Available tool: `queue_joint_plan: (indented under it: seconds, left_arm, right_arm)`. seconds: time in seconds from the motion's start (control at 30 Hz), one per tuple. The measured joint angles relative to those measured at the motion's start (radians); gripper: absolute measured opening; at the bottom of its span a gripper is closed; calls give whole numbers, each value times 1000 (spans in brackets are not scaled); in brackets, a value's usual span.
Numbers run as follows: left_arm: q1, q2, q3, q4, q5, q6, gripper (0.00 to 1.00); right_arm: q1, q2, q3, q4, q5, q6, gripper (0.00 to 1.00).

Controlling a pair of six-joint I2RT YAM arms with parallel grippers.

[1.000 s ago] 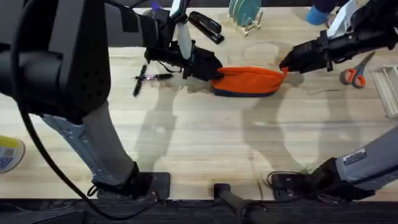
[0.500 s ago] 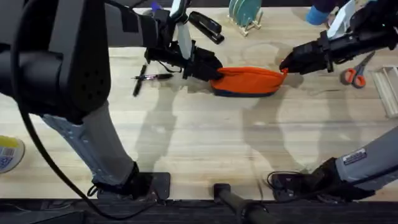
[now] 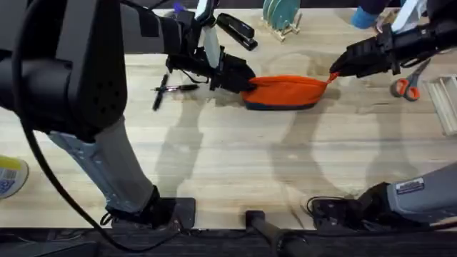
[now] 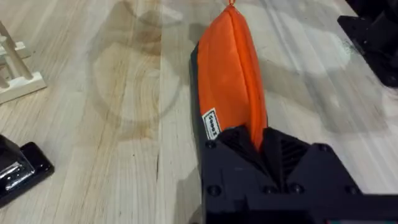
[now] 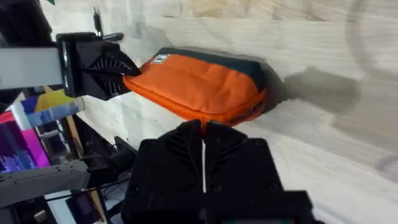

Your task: Unzip the bag, pick up the pens from the table one at a time and place them inside, then zip the bag closed.

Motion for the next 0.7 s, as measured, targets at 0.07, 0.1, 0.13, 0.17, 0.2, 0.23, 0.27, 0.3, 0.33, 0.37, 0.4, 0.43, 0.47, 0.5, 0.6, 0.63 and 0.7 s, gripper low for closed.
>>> queue_joint_plan:
  seconds: [0.07,0.1,0.13,0.17,0.2,0.23,0.27,0.3,0.33,0.37,0.4,0.43,0.47,0.5,0.6,0.63,0.7]
  left_arm:
    - [0,0,0,0,0,0,43]
    - [0,0,0,0,0,0,43]
    - [0,0,0,0,0,-1,42]
    - [0,0,0,0,0,-5,43]
    - [0,0,0,0,0,-8,43]
    - [0,0,0,0,0,-9,43]
    - [0,0,0,0,0,-11,43]
    - [0,0,0,0,0,-12,43]
    - [0,0,0,0,0,-14,43]
    - [0,0,0,0,0,-14,43]
    - [0,0,0,0,0,-15,43]
    - [0,0,0,0,0,-15,43]
    - [0,0,0,0,0,-15,43]
    - [0,0,0,0,0,-15,43]
    - [0,0,0,0,-1,-15,43]
    - [0,0,0,0,-1,-15,43]
    - [0,0,0,0,-1,-15,43]
  right_arm:
    - [1,-1,0,-4,2,0,33]
    - [3,-1,0,-4,3,0,33]
    - [7,-1,0,-4,4,0,33]
    - [12,-1,0,-4,7,0,33]
    - [17,-1,0,-4,8,0,33]
    - [25,-1,1,-4,10,0,33]
    - [32,-1,3,-4,14,0,33]
    - [44,-1,8,-4,21,2,33]
    - [55,-1,14,-4,30,4,33]
    - [69,-1,22,-4,37,5,33]
    - [83,-1,30,-4,47,7,33]
    - [95,-1,38,-5,53,9,33]
    - [107,-1,46,-4,60,13,33]
    - [120,-1,55,-5,69,18,33]
    - [151,-1,84,-8,87,32,33]
    - [160,-1,91,-8,92,35,33]
    - [178,-1,104,-8,102,42,33]
